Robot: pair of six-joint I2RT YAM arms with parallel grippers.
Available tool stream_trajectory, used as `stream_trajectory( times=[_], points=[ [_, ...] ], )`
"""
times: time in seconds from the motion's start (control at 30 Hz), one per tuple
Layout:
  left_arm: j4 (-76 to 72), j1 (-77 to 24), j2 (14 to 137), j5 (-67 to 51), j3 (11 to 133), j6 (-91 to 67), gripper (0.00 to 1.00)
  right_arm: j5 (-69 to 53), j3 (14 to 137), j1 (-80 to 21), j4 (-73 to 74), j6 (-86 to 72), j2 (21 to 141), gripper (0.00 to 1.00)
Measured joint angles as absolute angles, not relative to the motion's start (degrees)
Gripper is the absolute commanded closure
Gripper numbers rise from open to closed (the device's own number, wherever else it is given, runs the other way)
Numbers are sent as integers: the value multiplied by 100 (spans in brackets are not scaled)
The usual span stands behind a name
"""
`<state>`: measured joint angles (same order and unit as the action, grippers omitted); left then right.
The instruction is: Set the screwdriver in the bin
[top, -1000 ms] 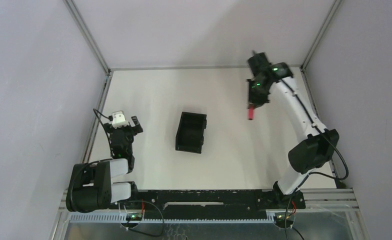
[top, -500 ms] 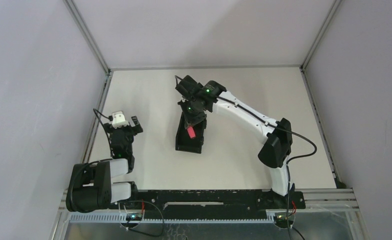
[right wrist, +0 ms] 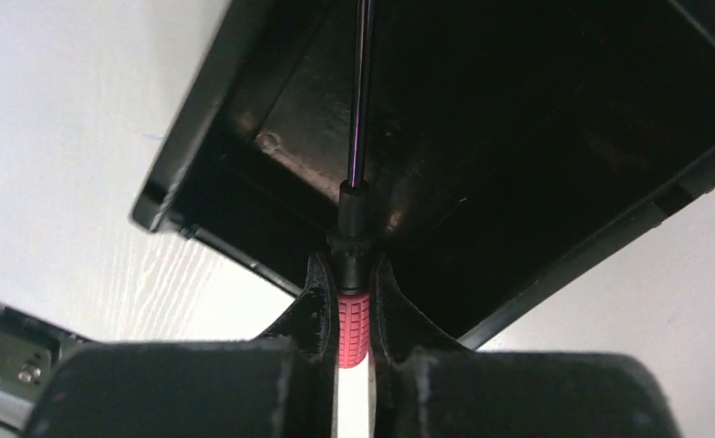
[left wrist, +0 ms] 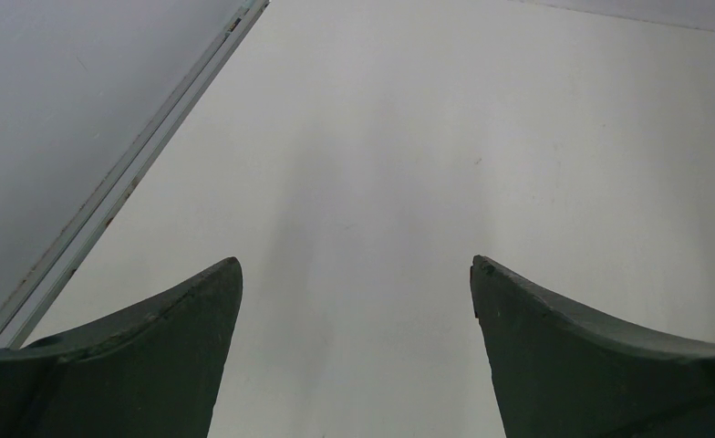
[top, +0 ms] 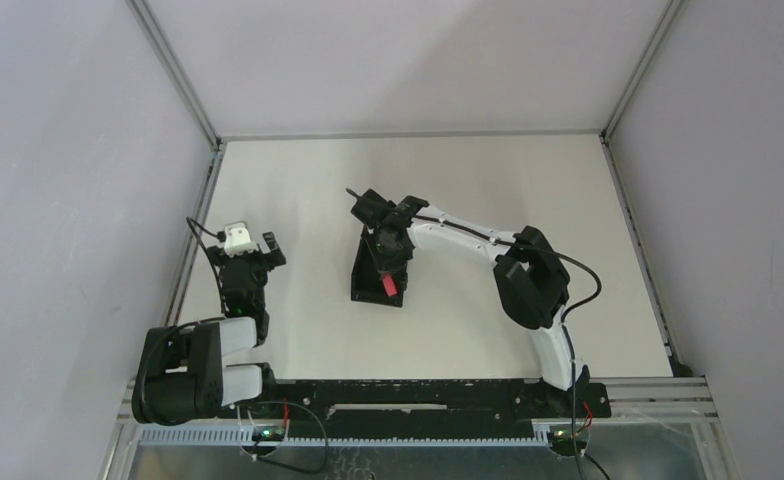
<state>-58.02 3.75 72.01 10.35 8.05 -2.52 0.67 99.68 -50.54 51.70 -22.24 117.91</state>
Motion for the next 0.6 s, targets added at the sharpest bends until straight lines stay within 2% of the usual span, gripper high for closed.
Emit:
stream_trajectory(
  times=[0.1, 0.23, 0.43, 0.5, 0.53, 0.57, 0.6],
  points=[
    [-5802, 375, 7201, 1035, 805, -252, 0, 196, 9760, -5052, 5009, -2342, 11834, 77],
    [-5802, 375, 7201, 1035, 805, -252, 0, 322, 9723, -5037, 4862, -2453, 11843, 59],
    [-5802, 375, 7201, 1035, 805, -252, 0, 499, 9725, -5039, 4748, -2504, 11839, 55],
    [-5802, 375, 7201, 1035, 805, -252, 0, 580, 9725, -5068, 4755, -2506, 11771, 48],
    [-5802, 375, 7201, 1035, 805, -252, 0, 648, 9725, -5074, 4757, -2502, 11666, 37],
    [-5802, 375, 7201, 1035, 805, -252, 0, 698, 9725, -5085, 4753, -2506, 11568, 16],
    [-5802, 375, 7201, 1035, 805, -252, 0, 733, 9723, -5094, 4742, -2519, 11432, 1]
  ],
)
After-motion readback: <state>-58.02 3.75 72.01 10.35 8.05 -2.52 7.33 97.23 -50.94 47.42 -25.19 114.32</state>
